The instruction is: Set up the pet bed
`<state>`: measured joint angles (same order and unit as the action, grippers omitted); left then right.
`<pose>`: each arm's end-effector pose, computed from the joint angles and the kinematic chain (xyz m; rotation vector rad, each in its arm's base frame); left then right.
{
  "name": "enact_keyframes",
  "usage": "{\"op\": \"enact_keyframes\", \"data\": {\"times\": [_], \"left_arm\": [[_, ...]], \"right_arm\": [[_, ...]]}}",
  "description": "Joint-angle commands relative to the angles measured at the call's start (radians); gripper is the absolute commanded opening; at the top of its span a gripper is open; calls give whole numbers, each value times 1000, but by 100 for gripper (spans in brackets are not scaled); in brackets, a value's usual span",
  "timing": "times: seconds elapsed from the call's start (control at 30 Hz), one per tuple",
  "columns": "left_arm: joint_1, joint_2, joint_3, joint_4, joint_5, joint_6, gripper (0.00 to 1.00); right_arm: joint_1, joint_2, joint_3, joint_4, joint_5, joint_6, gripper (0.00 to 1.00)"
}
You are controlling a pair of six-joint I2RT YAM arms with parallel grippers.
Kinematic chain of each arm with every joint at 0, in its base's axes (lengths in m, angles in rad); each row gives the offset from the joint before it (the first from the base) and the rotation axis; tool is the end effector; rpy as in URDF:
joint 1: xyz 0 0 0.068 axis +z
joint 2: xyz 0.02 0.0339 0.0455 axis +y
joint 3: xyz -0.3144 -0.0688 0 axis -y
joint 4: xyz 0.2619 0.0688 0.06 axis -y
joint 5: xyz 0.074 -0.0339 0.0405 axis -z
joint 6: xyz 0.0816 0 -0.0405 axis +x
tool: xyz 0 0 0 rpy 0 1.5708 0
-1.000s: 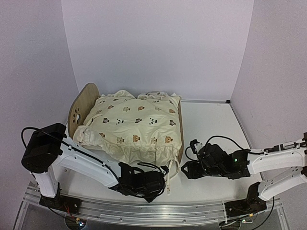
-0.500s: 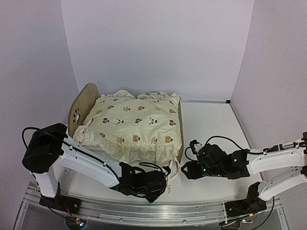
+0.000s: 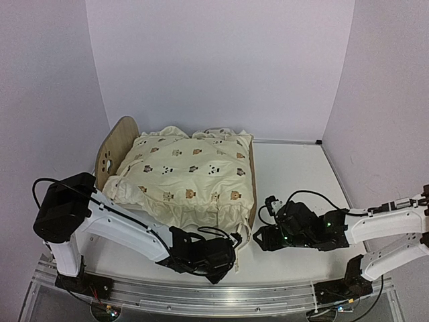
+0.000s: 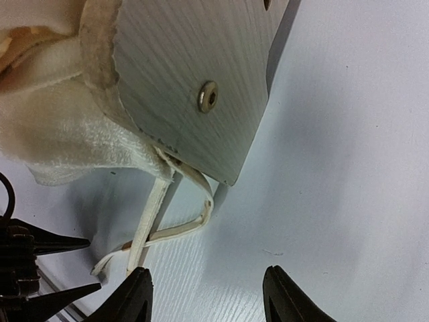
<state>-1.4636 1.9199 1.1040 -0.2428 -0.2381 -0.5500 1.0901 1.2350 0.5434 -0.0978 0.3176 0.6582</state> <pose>0.0647 -0.4213 0.1257 1.0905 2.4063 -0.4154 0.1443 0.2215 0.1820 -0.3538 2.3396 0.5032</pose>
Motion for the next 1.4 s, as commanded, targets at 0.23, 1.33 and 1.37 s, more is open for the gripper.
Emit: {"op": "enact_keyframes", "data": {"times": [0.23, 1.33, 1.37], "left_arm": [[-9, 31, 58, 0, -38, -5, 30], [117, 12, -17, 171, -163, 109, 0], [117, 8, -21, 173, -159, 107, 0]], "right_arm": [[4, 0, 27, 23, 0, -2, 58], [92, 144, 29, 243, -149, -73, 55], [114, 171, 43, 244, -118, -72, 55]]}}
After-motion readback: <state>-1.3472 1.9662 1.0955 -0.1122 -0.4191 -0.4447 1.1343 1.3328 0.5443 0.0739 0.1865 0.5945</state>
